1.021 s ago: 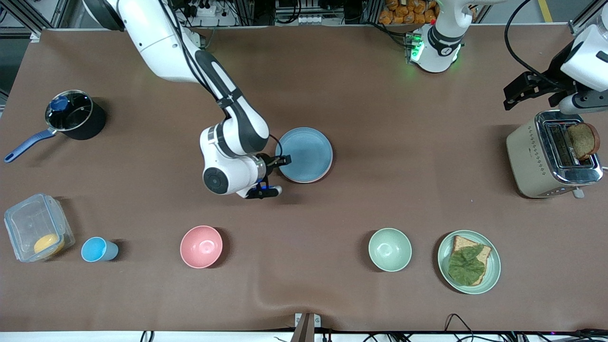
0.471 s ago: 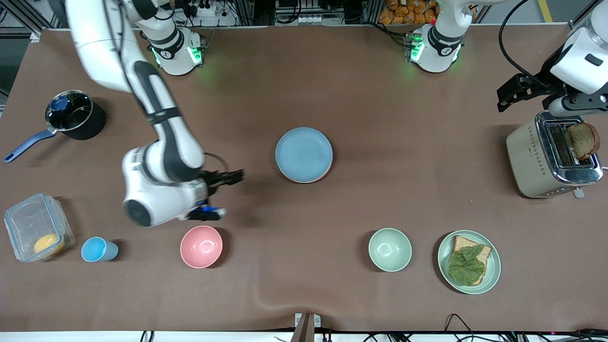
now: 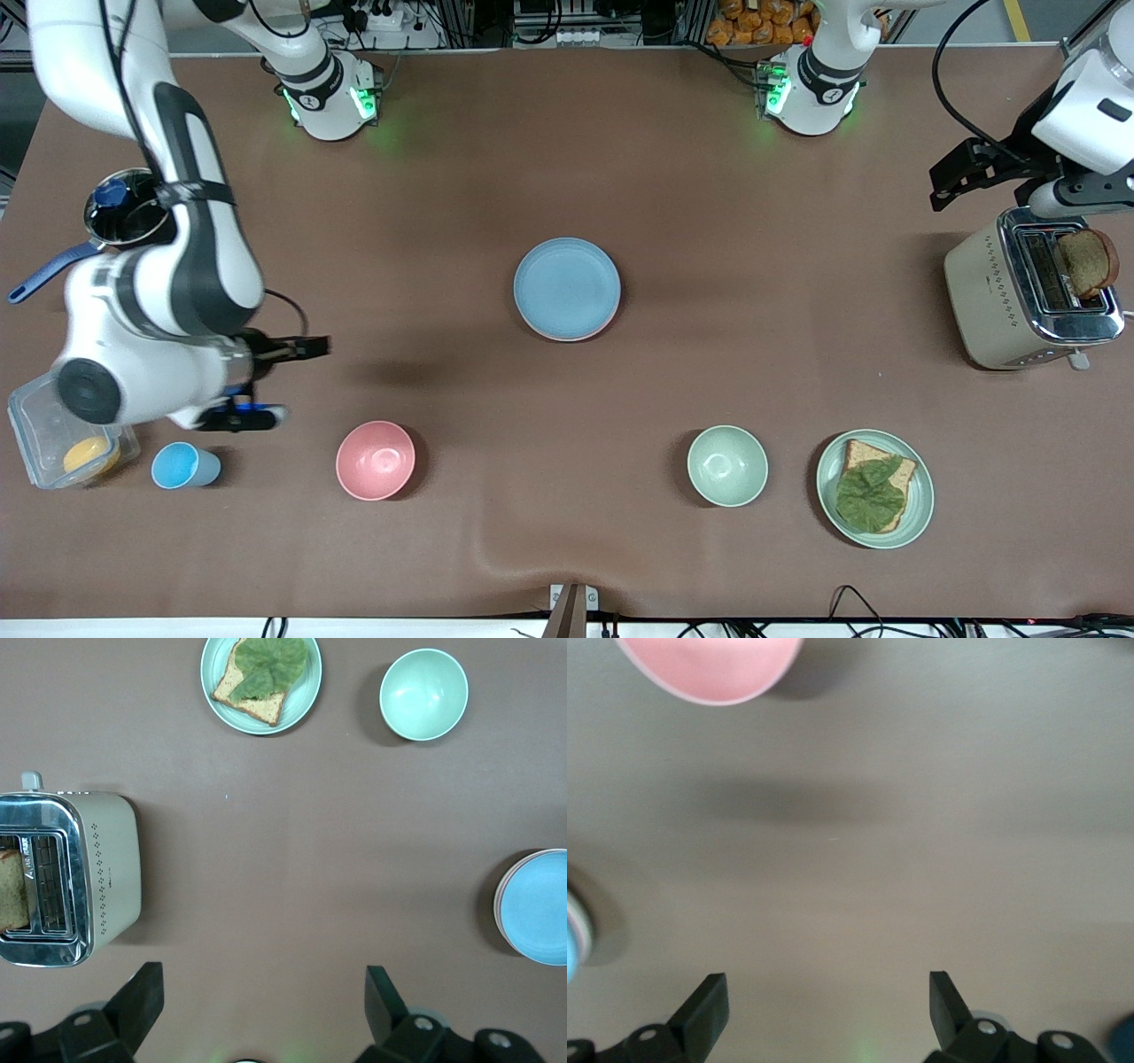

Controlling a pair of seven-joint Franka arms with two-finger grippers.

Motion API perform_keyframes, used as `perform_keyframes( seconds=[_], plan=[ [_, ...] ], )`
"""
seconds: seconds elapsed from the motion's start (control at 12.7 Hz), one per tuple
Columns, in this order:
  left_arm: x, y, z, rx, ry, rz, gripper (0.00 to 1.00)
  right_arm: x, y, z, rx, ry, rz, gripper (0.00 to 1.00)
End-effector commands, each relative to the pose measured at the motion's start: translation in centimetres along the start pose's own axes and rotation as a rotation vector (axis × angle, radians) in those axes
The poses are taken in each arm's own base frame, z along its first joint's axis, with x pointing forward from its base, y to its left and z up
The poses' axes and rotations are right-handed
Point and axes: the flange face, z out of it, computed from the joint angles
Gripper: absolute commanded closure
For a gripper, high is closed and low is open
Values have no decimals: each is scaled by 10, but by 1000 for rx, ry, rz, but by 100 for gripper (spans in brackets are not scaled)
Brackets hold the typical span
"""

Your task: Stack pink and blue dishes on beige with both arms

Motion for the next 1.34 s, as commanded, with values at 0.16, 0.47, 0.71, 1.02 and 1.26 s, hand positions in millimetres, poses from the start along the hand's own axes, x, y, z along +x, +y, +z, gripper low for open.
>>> perform_keyframes(
  seconds=[0.16, 0.47, 0.71, 1.02, 1.26],
  plan=[
    [1, -4, -6, -2, -16, 8, 0, -76, 36, -76, -73, 164, 3, 0],
    [2, -6, -6, -2, -15, 4, 0, -147, 69, -124, -61, 292, 92, 0],
    [2, -7, -7, 2, -11, 2, 0, -174, 81, -162, -57, 311, 117, 0],
    [-2, -8, -30, -1, 34, 1, 0, -182, 76, -183, -56, 334, 116, 0],
    [-5, -8, -27, 5, 1, 1, 0, -180, 76, -182, -39, 334, 136, 0]
  ],
)
